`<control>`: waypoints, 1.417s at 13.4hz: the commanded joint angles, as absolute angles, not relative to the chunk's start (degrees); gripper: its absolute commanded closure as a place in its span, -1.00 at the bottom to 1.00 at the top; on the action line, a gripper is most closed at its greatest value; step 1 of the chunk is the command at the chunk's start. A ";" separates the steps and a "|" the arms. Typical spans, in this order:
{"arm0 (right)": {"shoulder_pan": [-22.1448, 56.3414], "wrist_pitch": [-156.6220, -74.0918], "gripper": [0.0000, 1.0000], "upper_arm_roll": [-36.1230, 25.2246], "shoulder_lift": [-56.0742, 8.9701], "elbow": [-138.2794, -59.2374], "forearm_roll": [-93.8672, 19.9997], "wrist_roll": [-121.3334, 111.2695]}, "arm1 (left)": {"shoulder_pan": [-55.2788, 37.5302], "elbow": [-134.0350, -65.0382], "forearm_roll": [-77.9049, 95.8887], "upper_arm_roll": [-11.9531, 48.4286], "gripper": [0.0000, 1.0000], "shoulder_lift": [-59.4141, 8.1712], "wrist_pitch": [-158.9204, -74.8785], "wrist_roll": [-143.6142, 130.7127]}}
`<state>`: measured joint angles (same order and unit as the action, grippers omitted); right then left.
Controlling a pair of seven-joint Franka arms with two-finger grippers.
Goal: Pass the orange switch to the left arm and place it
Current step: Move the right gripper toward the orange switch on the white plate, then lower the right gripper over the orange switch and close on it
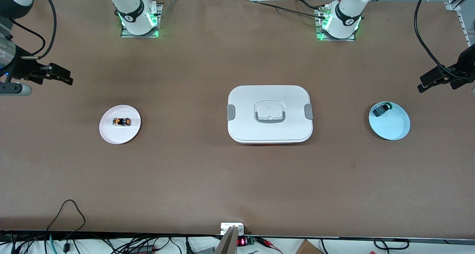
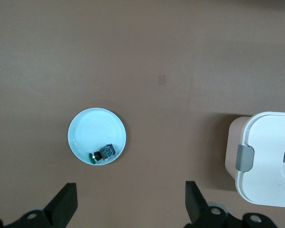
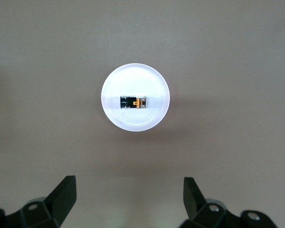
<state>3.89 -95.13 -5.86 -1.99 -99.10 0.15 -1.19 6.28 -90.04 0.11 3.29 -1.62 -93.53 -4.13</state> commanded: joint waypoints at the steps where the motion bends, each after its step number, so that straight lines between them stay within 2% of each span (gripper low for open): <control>1: 3.95 -97.64 -1.00 -5.45 -6.23 -99.05 -0.62 -1.58 | 6.50 -87.37 -0.18 3.60 -1.00 -2.90 -92.11 -4.48; 4: 4.92 -102.63 -1.00 -5.36 -9.49 -101.76 -0.62 -1.67 | 6.50 -87.45 -0.18 3.95 -1.00 -2.81 -92.11 -4.40; 8: 4.57 -116.51 -1.00 -5.36 -10.72 -114.14 -0.62 -1.58 | 6.59 -87.45 -0.09 3.61 -1.00 -2.90 -91.49 -4.57; 10: 4.57 -120.13 -1.00 -5.36 -12.03 -117.50 -0.70 -1.50 | 6.42 -87.45 -0.09 3.69 -1.00 -3.16 -91.41 -4.57; 17: 4.22 -129.02 -1.00 -5.27 -21.08 -117.69 -1.14 -1.49 | 6.50 -87.28 -0.18 3.69 -1.00 -3.78 -89.74 -4.48; 19: 4.22 -130.33 -1.00 -5.27 -23.11 -117.42 -4.63 -1.76 | 6.42 -87.19 -0.18 3.69 -1.00 -3.78 -89.65 -4.57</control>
